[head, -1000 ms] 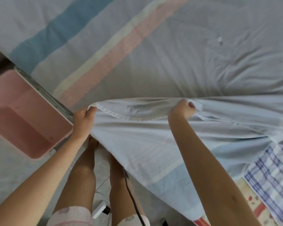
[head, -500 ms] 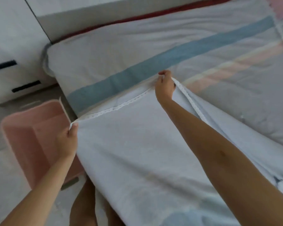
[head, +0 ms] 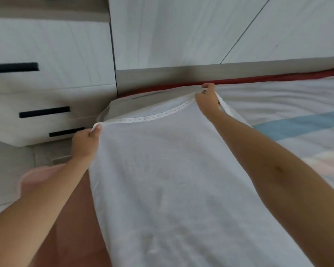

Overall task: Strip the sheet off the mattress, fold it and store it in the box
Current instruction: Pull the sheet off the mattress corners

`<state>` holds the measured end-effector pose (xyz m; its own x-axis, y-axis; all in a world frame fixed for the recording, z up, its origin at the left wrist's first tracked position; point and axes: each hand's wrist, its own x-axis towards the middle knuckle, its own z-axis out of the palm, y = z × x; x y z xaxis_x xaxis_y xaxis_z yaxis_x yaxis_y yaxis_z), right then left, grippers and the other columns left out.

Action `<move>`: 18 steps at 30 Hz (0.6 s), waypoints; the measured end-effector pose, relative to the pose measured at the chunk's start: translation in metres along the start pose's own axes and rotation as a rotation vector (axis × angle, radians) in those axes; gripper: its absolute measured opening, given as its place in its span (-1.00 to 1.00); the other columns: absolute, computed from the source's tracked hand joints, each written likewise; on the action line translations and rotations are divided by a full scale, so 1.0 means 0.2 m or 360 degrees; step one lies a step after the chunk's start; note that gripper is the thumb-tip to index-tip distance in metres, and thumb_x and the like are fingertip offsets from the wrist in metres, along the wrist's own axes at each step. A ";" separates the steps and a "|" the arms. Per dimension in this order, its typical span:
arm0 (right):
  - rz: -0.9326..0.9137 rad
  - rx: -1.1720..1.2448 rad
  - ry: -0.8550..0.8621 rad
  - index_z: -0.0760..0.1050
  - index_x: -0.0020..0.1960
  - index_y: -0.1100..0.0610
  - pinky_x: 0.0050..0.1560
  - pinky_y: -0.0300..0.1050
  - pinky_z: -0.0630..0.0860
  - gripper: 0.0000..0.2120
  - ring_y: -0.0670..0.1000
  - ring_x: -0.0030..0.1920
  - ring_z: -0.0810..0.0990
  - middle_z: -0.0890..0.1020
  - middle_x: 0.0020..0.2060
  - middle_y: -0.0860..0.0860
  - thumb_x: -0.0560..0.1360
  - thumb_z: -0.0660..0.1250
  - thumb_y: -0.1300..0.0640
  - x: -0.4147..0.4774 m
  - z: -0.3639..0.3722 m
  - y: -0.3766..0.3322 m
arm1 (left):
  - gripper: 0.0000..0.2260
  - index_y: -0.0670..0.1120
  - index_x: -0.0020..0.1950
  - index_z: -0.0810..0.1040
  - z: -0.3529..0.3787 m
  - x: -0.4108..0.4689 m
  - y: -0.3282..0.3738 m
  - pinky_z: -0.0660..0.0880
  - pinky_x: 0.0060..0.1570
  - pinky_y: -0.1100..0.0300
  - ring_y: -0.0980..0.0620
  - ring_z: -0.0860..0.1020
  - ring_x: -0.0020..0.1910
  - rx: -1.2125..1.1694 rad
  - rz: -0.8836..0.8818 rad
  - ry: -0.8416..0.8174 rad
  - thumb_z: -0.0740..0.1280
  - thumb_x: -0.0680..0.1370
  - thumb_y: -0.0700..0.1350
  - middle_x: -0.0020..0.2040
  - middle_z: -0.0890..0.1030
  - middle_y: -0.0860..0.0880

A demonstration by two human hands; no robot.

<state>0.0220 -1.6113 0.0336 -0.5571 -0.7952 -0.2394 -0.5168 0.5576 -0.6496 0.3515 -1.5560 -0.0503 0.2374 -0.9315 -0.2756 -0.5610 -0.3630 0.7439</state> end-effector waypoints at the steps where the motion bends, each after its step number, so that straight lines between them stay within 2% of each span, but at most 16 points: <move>1: -0.0011 0.0013 -0.0113 0.22 0.36 0.08 -0.11 -0.13 0.40 -0.55 0.04 -0.07 0.45 0.53 -0.02 0.04 0.50 0.14 0.29 0.03 0.06 0.02 | -0.51 -0.14 -0.48 0.23 0.02 0.02 -0.02 0.12 -0.39 0.09 -0.11 0.29 -0.40 0.0114 -0.0023 -0.0038 0.18 0.62 0.01 -0.46 0.29 -0.13; 3: -0.0044 -0.0095 -0.0372 0.11 0.47 0.13 -0.03 -0.16 0.41 -0.43 0.08 0.10 0.47 0.44 0.26 0.05 0.50 0.15 0.34 0.05 0.16 0.08 | -0.57 -0.21 -0.39 0.39 0.08 0.05 -0.05 0.23 -0.31 0.07 -0.21 0.45 -0.24 0.0272 -0.0056 -0.0148 0.16 0.63 -0.02 -0.33 0.44 -0.21; 4: -0.0061 -0.0278 -0.0513 0.09 0.49 0.12 -0.02 -0.19 0.40 -0.41 0.08 0.15 0.44 0.38 0.28 0.04 0.51 0.17 0.34 0.04 0.20 0.12 | -0.66 -0.24 -0.28 0.45 0.11 0.05 -0.06 0.27 -0.26 0.06 -0.23 0.48 -0.16 0.0279 -0.0060 -0.0206 0.16 0.62 -0.07 -0.24 0.48 -0.24; 6: -0.0187 -0.0659 -0.0730 0.08 0.51 0.09 0.05 -0.23 0.39 -0.35 0.07 0.22 0.40 0.30 0.28 0.04 0.50 0.25 0.34 0.01 0.28 0.19 | -0.87 -0.20 -0.10 0.45 0.17 0.05 -0.05 0.34 -0.21 0.06 -0.19 0.49 -0.11 0.0180 -0.0026 -0.0304 0.20 0.56 -0.16 -0.14 0.51 -0.18; 8: -0.0364 -0.0789 -0.0776 0.10 0.51 0.11 0.31 -0.03 0.34 -0.32 0.13 0.38 0.31 0.22 0.42 0.09 0.48 0.27 0.36 0.00 0.33 0.26 | -0.92 -0.15 -0.04 0.43 0.22 0.04 -0.02 0.40 -0.17 0.04 -0.14 0.49 -0.14 0.0139 0.0085 -0.0304 0.27 0.52 -0.16 -0.10 0.51 -0.14; 10: -0.0454 -0.0813 -0.0671 0.10 0.51 0.09 0.35 0.09 0.32 -0.32 0.15 0.43 0.24 0.11 0.49 0.09 0.47 0.20 0.43 0.01 0.31 0.29 | -0.84 -0.15 0.04 0.42 0.24 0.06 0.02 0.43 -0.16 0.04 -0.10 0.50 -0.13 0.0103 0.0200 -0.0244 0.32 0.50 -0.15 -0.05 0.51 -0.13; 12: -0.0401 -0.0847 -0.0415 0.13 0.49 0.07 0.20 0.05 0.45 -0.33 0.17 0.38 0.31 0.08 0.49 0.07 0.46 0.14 0.47 0.02 0.26 0.29 | -0.76 -0.18 0.12 0.45 0.25 0.10 0.06 0.46 -0.10 0.03 -0.08 0.50 -0.07 0.0139 0.0396 -0.0163 0.35 0.50 -0.15 0.02 0.50 -0.12; 13: -0.0332 -0.0885 -0.0252 0.15 0.48 0.08 0.06 0.02 0.49 -0.35 0.20 0.30 0.40 0.10 0.47 0.10 0.47 0.13 0.48 0.03 0.23 0.29 | -0.75 -0.18 0.13 0.47 0.26 0.13 0.08 0.46 -0.06 0.04 -0.08 0.50 -0.04 0.0173 0.0495 -0.0122 0.36 0.49 -0.13 0.03 0.51 -0.12; 15: -0.0085 -0.1024 -0.0021 0.15 0.46 0.14 -0.12 -0.05 0.43 -0.42 0.25 0.15 0.52 0.11 0.45 0.17 0.50 0.17 0.45 0.04 0.18 0.31 | -0.75 -0.16 0.10 0.53 0.28 0.18 0.12 0.42 -0.02 0.04 -0.12 0.51 -0.01 0.0299 0.0722 -0.0071 0.39 0.48 -0.08 0.00 0.56 -0.14; 18: 0.0264 -0.1178 0.0031 0.14 0.44 0.21 -0.03 -0.04 0.43 -0.53 0.25 0.17 0.53 0.13 0.44 0.23 0.57 0.18 0.33 0.05 0.13 0.40 | -0.75 -0.16 0.10 0.51 0.37 0.20 0.18 0.38 0.02 -0.02 -0.19 0.49 0.03 0.0642 0.0961 -0.0098 0.36 0.51 -0.05 -0.01 0.57 -0.16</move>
<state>-0.0083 -1.5806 -0.0398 -0.6733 -0.6866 -0.2742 -0.7229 0.6892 0.0495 0.2820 -1.6078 -0.0806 -0.2443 -0.9672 0.0696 -0.8316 0.2459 0.4980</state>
